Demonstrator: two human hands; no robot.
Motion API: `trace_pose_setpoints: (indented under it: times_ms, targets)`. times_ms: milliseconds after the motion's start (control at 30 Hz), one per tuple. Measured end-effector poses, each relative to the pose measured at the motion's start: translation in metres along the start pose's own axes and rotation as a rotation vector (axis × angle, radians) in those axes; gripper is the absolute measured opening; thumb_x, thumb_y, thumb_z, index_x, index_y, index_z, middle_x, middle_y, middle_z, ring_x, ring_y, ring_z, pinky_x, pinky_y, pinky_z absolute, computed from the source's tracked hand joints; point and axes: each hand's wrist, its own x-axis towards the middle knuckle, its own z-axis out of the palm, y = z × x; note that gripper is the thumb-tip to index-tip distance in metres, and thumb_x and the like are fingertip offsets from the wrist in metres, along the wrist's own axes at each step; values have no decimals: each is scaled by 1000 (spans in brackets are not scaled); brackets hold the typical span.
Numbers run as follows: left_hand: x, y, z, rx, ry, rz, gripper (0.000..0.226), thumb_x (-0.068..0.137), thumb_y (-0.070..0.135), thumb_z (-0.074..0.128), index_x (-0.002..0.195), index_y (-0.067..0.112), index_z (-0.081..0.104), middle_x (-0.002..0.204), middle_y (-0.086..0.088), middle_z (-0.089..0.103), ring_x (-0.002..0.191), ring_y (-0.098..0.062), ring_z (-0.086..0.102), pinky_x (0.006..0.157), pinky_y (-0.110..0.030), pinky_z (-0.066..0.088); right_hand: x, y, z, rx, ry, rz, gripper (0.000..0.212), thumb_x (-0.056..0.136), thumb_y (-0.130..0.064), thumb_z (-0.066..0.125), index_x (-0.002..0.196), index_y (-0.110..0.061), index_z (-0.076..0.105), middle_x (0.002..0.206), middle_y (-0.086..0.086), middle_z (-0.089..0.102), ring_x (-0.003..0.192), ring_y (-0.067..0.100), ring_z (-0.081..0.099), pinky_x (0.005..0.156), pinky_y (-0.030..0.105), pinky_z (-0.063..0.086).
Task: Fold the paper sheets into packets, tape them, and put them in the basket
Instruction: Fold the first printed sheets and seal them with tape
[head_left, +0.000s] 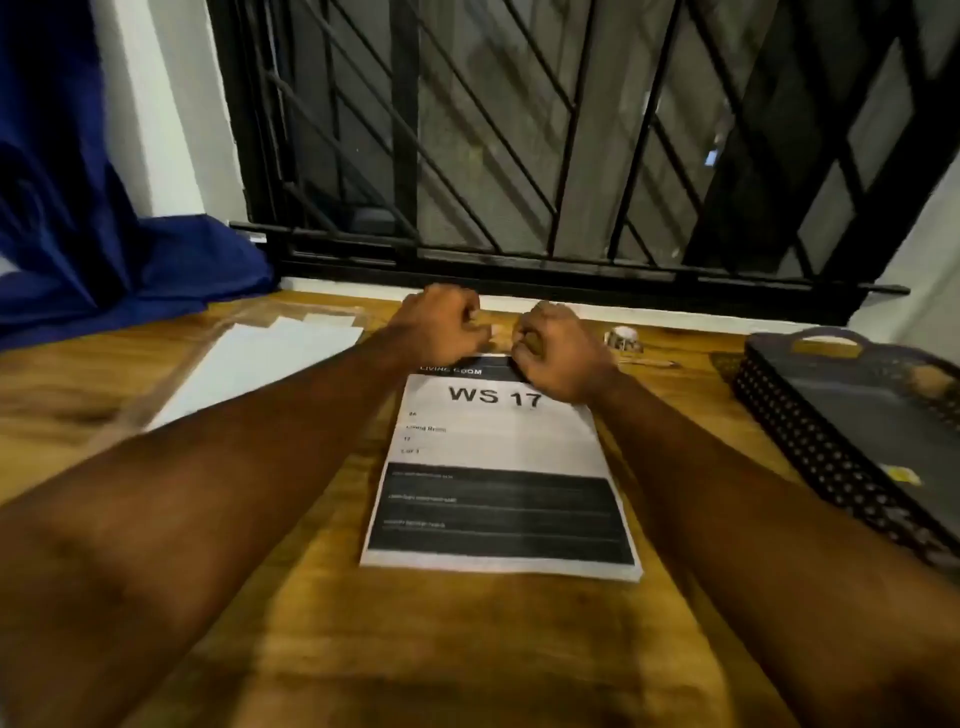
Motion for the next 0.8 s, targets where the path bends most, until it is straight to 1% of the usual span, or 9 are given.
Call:
trace_pose_setpoints:
  times_ms: [33,100,200,333,400,467,600,733,800]
  targets:
    - [-10,0,-3,-11,-57,-6,33,91,49,67,115,27,66,109,2,66,94,-18,61,84,-42,56,-8,-4,0,2,9,-6,27,94,-41,61,111,-21,70,113,2,64,107,20,55,92,38,50]
    - [-24,0,-7,18,-106,-24,43,93,48,66,130,26,63,124,0,63,108,-22,59,91,-43,54,-19,-8,-3,-11,-11,25,29,99,-39,62,117,-19,71,118,2,64,106,14,50,89,33,43]
    - [-42,-3,-17,73,-144,4,49,96,47,64,139,24,58,139,-6,59,122,-27,55,101,-46,49,-35,-14,-5,3,-24,67,31,103,-40,59,118,-16,72,121,4,65,109,16,49,89,32,37]
    - [-55,-11,-17,35,-131,-51,56,93,52,64,145,33,52,153,-1,49,136,-28,47,109,-51,45,-46,-15,-3,4,13,102,33,104,-44,57,116,-18,74,118,4,66,110,20,53,87,33,38]
    - [-63,-11,-10,34,-125,-41,61,93,55,64,148,33,49,157,-1,45,140,-28,44,112,-49,42,-51,-17,-1,15,21,132,35,103,-46,56,116,-19,74,116,3,65,109,21,54,86,33,39]
    - [-69,-13,-3,46,-134,-16,63,96,53,62,152,29,46,159,-2,43,143,-29,41,113,-49,39,-53,-19,1,33,18,143,37,102,-48,55,116,-20,73,115,3,65,109,21,55,88,36,44]
    - [-75,-19,12,34,-95,36,60,100,52,57,153,27,44,158,-1,46,145,-25,38,118,-50,32,-54,-17,0,36,31,126,42,101,-51,55,119,-18,73,116,4,67,110,23,58,93,40,50]
    - [-73,-26,18,-42,-47,46,65,97,47,63,155,29,41,160,-1,42,147,-26,34,120,-51,31,-53,-14,3,17,-33,146,51,99,-50,62,141,-20,61,134,6,62,123,26,55,104,47,49]
    - [-71,-28,19,-58,-28,59,67,95,43,67,155,30,41,159,-2,42,146,-27,35,119,-52,32,-54,-14,5,26,-67,172,55,100,-50,62,147,-22,56,142,6,59,127,28,53,108,52,47]
